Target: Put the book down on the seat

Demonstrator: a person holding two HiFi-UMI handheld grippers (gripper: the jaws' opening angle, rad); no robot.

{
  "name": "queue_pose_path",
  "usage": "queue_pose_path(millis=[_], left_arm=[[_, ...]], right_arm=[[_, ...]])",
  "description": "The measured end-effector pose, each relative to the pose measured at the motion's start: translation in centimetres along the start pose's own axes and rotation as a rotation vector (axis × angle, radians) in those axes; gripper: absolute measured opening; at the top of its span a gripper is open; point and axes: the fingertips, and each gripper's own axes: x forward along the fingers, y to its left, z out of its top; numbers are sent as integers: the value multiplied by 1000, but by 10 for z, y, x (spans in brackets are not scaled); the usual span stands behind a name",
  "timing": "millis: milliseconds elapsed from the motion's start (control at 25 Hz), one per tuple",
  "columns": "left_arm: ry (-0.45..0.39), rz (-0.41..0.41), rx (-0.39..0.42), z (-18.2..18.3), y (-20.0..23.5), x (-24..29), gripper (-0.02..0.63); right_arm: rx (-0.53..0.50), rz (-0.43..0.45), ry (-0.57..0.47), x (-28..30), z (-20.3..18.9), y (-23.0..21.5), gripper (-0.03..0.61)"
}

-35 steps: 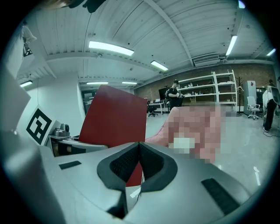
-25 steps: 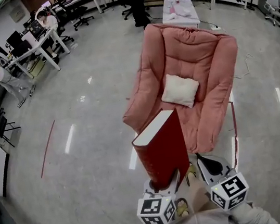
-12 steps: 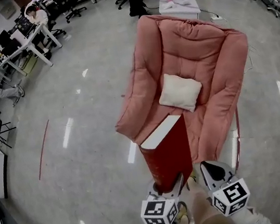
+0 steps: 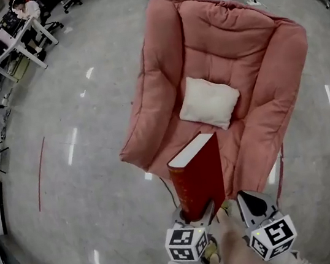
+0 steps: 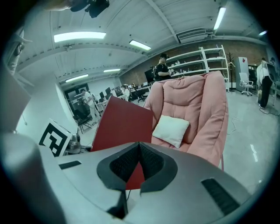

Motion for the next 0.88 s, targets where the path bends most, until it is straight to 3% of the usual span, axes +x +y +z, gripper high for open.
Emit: queue_pose_path(millis=[480,880], left_arm=[[135,-57,-56,-27,29,118,238],[244,-69,-100,-53,51,163,239]], right_arm=[[68,4,66,54,-27,-43,6],[118,11,102,74,-40,-48,5]])
